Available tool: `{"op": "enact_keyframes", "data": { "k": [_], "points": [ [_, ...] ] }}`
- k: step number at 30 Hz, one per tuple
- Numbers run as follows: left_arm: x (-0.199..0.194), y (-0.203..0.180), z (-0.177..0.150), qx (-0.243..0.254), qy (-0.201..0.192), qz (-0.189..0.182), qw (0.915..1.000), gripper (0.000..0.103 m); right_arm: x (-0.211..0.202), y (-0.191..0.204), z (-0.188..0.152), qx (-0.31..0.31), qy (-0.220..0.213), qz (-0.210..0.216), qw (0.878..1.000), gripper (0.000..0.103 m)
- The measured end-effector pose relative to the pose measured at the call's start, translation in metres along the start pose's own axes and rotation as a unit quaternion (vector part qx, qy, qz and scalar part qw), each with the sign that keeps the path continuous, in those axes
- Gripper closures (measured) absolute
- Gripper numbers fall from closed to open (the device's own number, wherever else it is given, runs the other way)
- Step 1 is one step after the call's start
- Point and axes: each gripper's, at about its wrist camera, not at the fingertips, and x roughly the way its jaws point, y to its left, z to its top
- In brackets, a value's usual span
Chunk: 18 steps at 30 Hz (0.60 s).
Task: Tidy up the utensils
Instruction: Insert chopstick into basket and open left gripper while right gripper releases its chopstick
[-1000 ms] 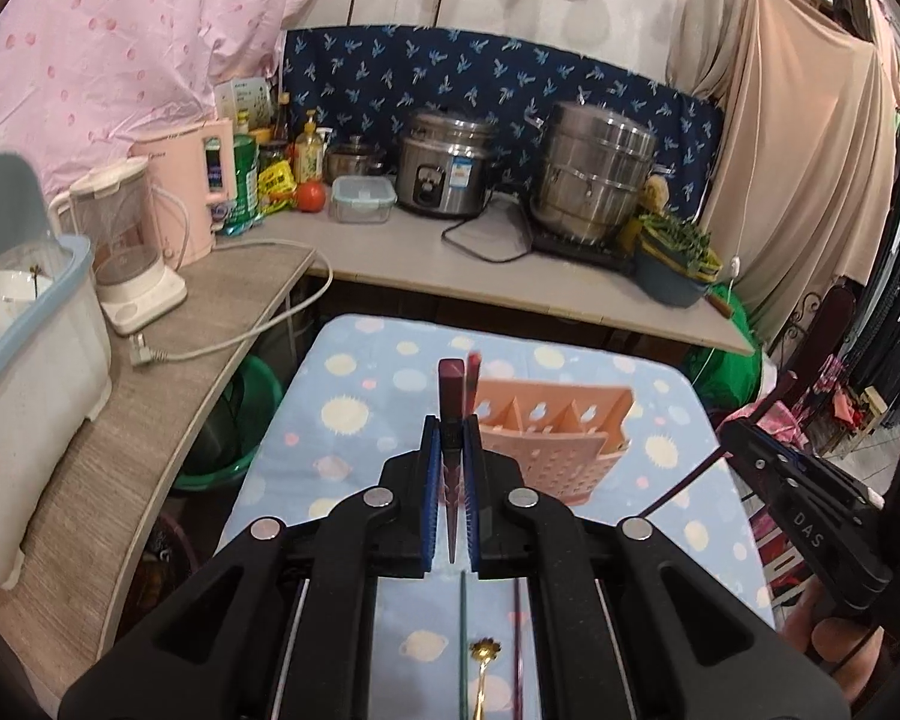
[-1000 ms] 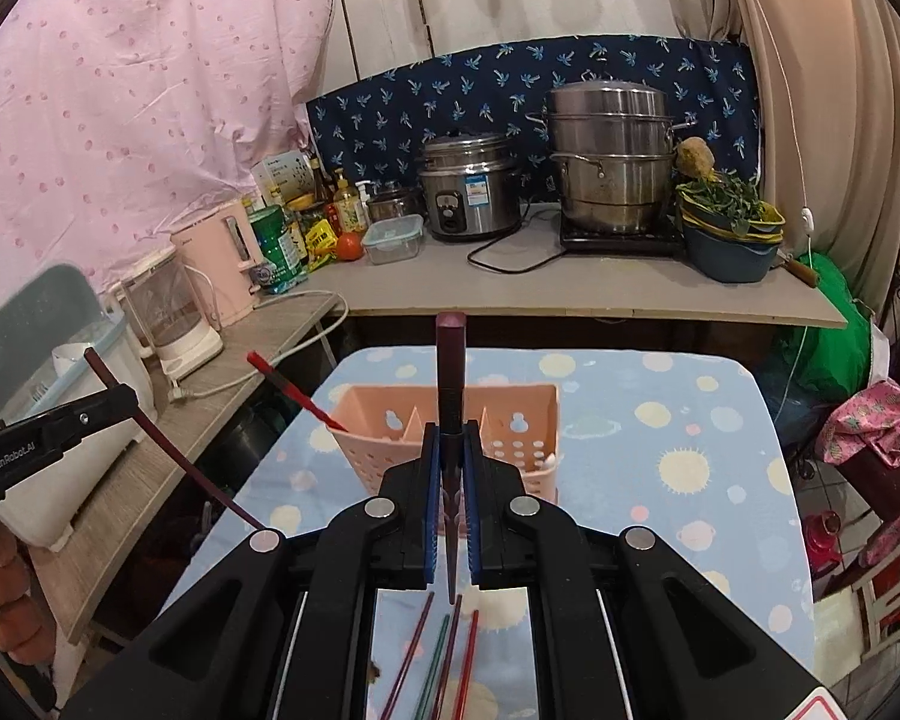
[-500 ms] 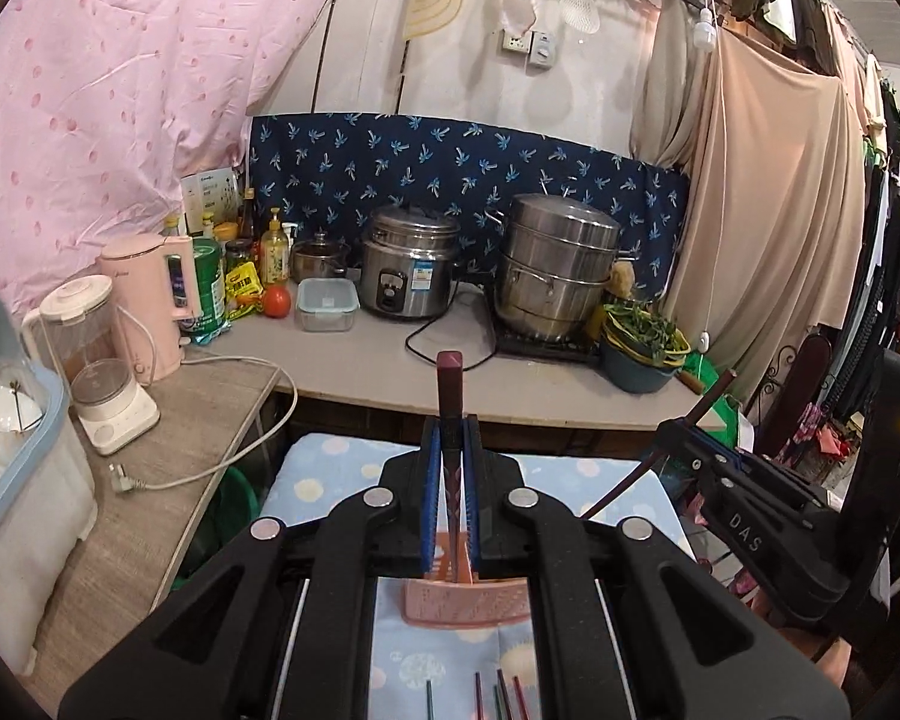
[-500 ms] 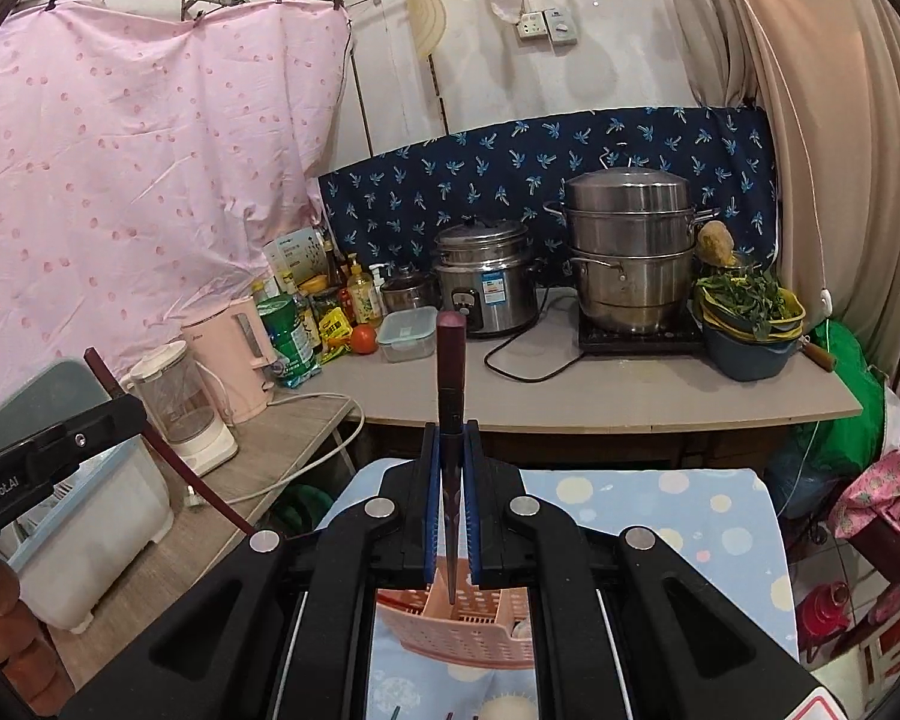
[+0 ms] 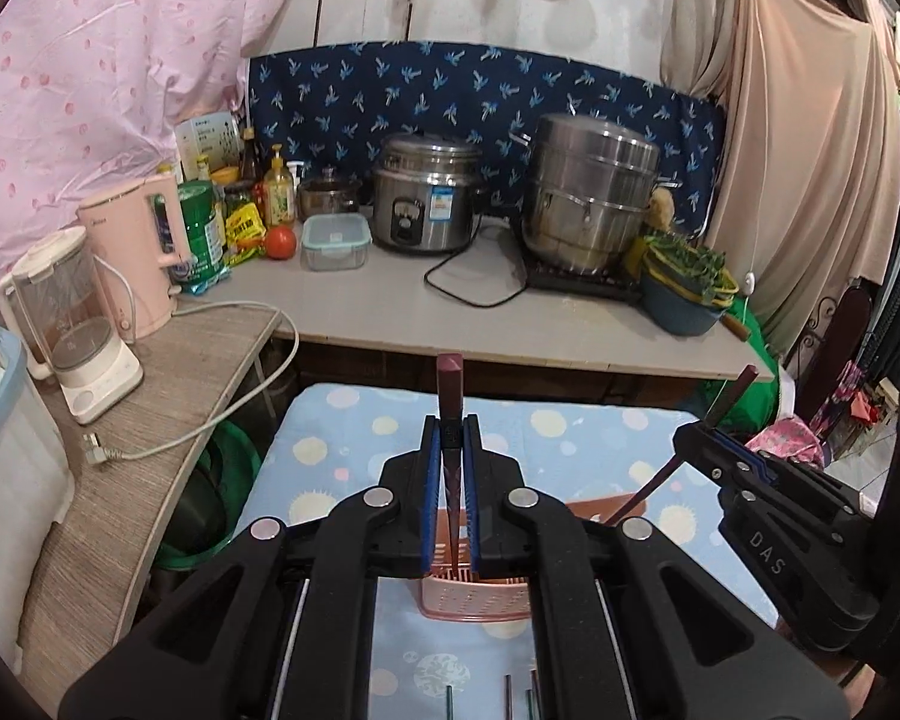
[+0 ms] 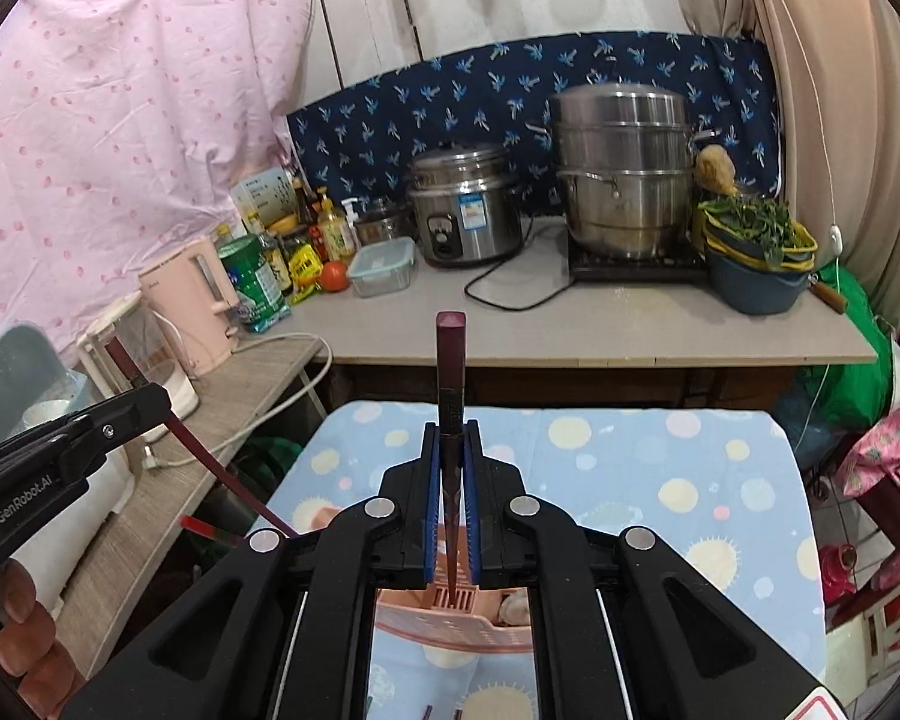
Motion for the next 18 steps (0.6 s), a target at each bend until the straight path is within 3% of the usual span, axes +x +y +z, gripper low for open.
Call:
{"op": "enact_keyframes", "data": {
  "k": [11, 18],
  "points": [
    [0.028, -0.001, -0.022, 0.001, 0.017, 0.031, 0.9994, 0.095, 0.023, -0.009, -0.016, 0.001, 0.028, -0.010, 1.000, 0.095],
    [0.025, -0.004, -0.026, 0.005, 0.000, 0.056, 0.9984, 0.084, 0.016, -0.012, -0.018, 0.003, 0.018, -0.021, 1.000, 0.082]
  ]
}}
